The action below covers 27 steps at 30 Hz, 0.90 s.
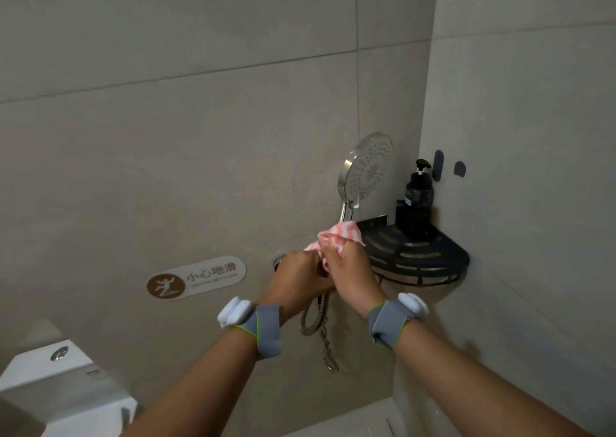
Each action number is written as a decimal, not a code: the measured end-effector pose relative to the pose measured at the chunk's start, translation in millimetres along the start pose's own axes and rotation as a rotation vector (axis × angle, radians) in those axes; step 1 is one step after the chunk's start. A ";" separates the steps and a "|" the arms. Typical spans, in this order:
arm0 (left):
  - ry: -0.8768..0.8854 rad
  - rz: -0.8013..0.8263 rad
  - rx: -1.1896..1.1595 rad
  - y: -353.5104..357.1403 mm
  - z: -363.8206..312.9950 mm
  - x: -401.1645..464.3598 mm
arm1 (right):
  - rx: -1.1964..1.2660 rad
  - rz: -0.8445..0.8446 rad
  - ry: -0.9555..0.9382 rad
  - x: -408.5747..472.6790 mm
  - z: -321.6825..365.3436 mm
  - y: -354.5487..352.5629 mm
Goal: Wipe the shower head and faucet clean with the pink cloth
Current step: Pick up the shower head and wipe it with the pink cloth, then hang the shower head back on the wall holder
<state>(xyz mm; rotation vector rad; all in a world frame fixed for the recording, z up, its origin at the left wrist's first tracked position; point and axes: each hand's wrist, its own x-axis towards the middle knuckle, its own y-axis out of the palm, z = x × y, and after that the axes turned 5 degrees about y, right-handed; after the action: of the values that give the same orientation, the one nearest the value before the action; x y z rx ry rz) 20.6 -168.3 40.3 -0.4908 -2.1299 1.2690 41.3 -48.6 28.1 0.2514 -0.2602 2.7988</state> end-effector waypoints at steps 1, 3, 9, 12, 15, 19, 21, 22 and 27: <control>0.013 0.047 -0.024 -2.0 2.6 -3.2 | -0.019 0.008 0.019 -1.7 -1.4 -3.0; -0.025 0.170 -0.102 -18.9 9.4 -4.9 | 0.043 0.016 0.043 -4.6 0.5 -8.8; -0.097 -0.133 -0.382 -126.5 1.3 53.1 | 0.163 0.165 -0.053 23.2 42.4 -24.3; -0.032 -0.092 -0.356 -139.1 -27.3 76.7 | 0.199 0.329 -0.069 21.6 40.7 -23.3; -0.012 -0.058 -0.274 -141.9 -48.1 93.1 | 0.300 0.336 -0.085 17.2 30.7 -20.9; 0.036 -0.008 -0.271 -165.5 -73.1 108.8 | 0.314 0.235 -0.113 23.3 33.5 -15.2; 0.073 -0.067 -0.208 -180.9 -87.0 118.9 | 0.250 0.205 -0.133 23.1 29.2 -12.0; 0.097 -0.106 -0.178 -189.8 -94.0 124.6 | 0.224 0.192 -0.117 23.2 24.5 -9.6; 0.175 -0.208 -0.085 -234.6 -127.1 151.3 | 0.243 0.237 0.014 23.7 3.0 -7.2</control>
<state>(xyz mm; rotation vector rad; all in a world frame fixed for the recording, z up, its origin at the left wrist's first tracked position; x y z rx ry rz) -10.4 -107.1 339.3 -0.3892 -2.0341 0.9871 22.0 -35.5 36.8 0.2722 0.0591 3.0667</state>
